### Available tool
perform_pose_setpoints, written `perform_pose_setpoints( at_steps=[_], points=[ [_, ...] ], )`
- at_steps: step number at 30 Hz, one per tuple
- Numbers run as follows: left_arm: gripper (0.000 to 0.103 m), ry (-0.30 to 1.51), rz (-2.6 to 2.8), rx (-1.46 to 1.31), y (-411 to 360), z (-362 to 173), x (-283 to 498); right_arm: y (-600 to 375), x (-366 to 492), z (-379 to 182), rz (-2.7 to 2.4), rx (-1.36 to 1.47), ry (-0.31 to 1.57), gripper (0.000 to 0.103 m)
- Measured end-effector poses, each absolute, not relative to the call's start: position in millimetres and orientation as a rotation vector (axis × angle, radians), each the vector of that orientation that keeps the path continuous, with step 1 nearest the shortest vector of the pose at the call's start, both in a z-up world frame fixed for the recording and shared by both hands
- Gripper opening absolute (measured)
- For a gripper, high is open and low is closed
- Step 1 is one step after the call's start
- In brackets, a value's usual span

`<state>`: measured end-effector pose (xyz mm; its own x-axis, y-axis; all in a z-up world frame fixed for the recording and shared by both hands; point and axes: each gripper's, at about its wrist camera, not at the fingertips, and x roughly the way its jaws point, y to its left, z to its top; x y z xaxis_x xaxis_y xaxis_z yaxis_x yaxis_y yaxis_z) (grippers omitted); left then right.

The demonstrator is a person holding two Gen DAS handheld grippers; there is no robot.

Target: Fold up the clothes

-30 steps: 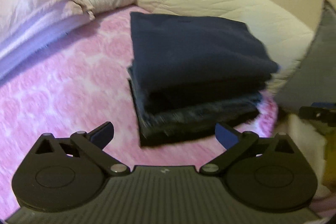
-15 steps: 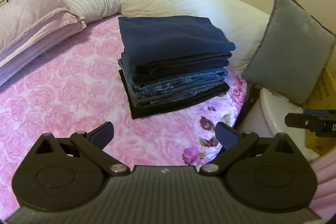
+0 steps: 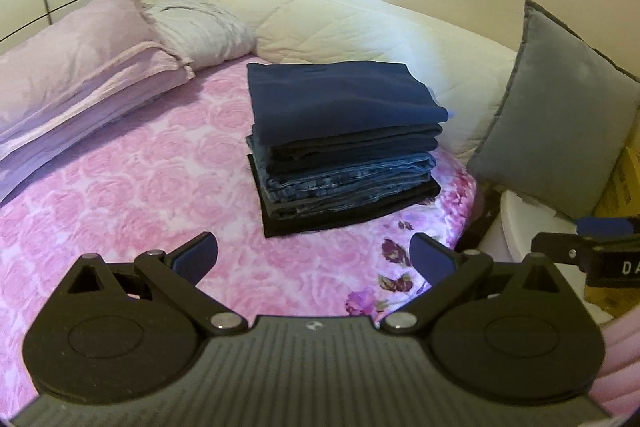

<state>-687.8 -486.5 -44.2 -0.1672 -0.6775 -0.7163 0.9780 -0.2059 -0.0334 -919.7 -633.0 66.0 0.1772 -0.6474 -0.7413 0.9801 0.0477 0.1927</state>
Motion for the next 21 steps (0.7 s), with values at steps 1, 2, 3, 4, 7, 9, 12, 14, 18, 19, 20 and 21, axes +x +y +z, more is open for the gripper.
perform_pose_setpoints(
  at_steps=[1, 2, 3, 4, 7, 9, 12, 14, 18, 19, 20, 21],
  points=[
    [0.101, 0.602, -1.674, 0.687, -483, -43, -690, -630, -922, 66, -1.334, 0.781, 0.535, 0.082],
    [0.101, 0.605, -1.668, 0.69, -479, -42, -693, -626, -924, 67, -1.335, 0.78, 0.536, 0.082],
    [0.101, 0.609, -1.664, 0.688, -474, -42, -694, -623, -926, 66, -1.334, 0.784, 0.536, 0.082],
    [0.101, 0.613, -1.659, 0.687, -469, -42, -696, -619, -929, 66, -1.33, 0.788, 0.533, 0.082],
    [0.101, 0.625, -1.641, 0.675, -453, -43, -700, -608, -934, 64, -1.316, 0.794, 0.527, 0.082],
    [0.101, 0.629, -1.629, 0.676, -443, -43, -701, -601, -933, 62, -1.303, 0.795, 0.537, 0.082],
    [0.101, 0.626, -1.627, 0.669, -433, -44, -701, -591, -931, 61, -1.29, 0.791, 0.551, 0.082],
    [0.101, 0.626, -1.63, 0.67, -432, -44, -702, -586, -930, 62, -1.293, 0.783, 0.551, 0.082],
    [0.101, 0.605, -1.671, 0.657, -435, -40, -701, -581, -926, 70, -1.336, 0.763, 0.541, 0.082],
    [0.101, 0.595, -1.681, 0.66, -436, -39, -700, -581, -926, 71, -1.352, 0.76, 0.538, 0.082],
    [0.101, 0.579, -1.678, 0.668, -436, -38, -699, -582, -924, 73, -1.373, 0.761, 0.535, 0.083],
    [0.101, 0.563, -1.676, 0.676, -436, -36, -697, -581, -923, 75, -1.387, 0.763, 0.529, 0.082]
  ],
)
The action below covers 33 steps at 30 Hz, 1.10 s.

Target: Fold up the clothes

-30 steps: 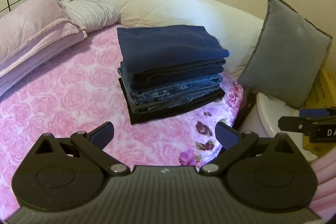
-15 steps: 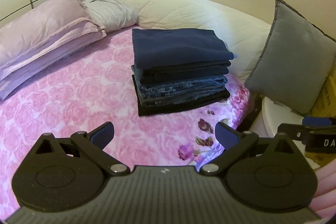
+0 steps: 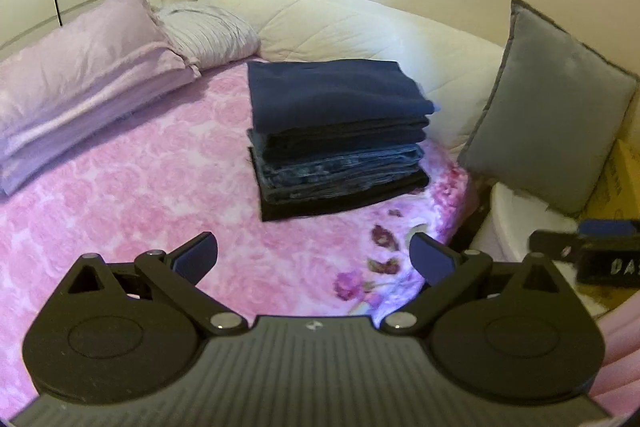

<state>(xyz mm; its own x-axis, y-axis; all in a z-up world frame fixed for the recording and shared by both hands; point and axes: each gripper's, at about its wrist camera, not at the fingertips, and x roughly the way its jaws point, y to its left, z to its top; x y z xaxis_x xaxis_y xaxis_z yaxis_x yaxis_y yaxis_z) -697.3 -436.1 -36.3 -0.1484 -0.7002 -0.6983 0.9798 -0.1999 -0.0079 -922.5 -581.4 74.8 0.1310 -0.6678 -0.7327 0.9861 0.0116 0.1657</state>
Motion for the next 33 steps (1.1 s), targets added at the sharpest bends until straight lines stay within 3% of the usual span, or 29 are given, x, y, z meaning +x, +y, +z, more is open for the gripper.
perform_pose_setpoints(
  at_steps=[7, 19, 33],
  points=[
    [0.101, 0.501, -1.72, 0.69, -440, -30, -685, -583, -905, 86, -1.45, 0.747, 0.51, 0.082],
    [0.101, 0.605, -1.696, 0.619, -450, -29, -659, -600, -884, 85, -1.441, 0.741, 0.538, 0.082],
    [0.101, 0.566, -1.658, 0.638, -453, -32, -666, -612, -879, 82, -1.401, 0.71, 0.567, 0.083]
  ],
)
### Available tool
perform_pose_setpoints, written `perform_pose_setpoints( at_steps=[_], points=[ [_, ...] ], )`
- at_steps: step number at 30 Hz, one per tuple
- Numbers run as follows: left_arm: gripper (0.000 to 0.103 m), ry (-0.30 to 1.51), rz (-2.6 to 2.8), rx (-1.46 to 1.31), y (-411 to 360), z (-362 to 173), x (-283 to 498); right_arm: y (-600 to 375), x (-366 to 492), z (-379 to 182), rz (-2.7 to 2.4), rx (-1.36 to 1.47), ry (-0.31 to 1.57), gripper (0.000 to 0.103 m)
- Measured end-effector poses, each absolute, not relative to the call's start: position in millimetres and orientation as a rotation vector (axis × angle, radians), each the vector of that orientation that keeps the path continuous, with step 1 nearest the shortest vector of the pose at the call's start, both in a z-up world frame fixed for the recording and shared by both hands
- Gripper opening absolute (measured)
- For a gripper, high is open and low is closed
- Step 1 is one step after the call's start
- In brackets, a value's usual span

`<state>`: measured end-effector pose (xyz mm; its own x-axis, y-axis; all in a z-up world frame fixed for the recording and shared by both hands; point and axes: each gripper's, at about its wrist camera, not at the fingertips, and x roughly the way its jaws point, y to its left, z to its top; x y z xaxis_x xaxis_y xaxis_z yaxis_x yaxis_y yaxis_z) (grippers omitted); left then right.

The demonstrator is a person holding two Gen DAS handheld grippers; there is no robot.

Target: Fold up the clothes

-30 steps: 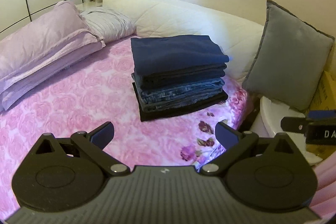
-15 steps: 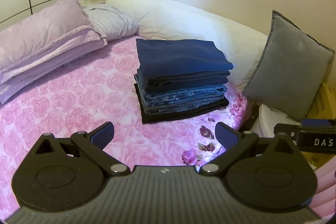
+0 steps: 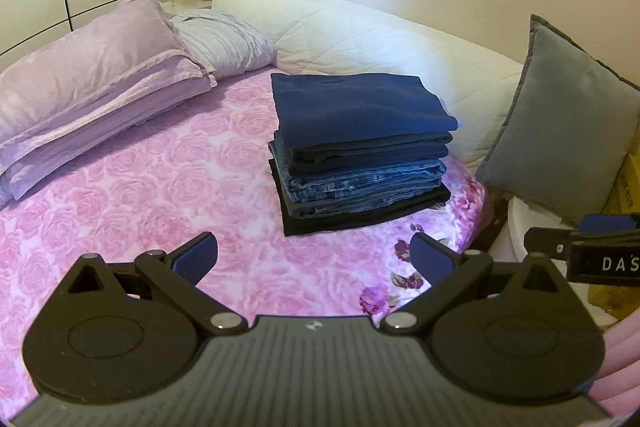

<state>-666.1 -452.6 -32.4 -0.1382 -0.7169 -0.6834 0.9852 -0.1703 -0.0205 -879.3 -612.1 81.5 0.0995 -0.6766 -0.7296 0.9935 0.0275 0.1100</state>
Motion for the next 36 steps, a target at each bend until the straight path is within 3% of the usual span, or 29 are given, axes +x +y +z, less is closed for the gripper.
perform_pose_setpoints(
  at_steps=[36],
  points=[
    [0.101, 0.573, -1.609, 0.643, -451, -42, -692, -627, -899, 71, -1.321, 0.675, 0.622, 0.083]
  ],
)
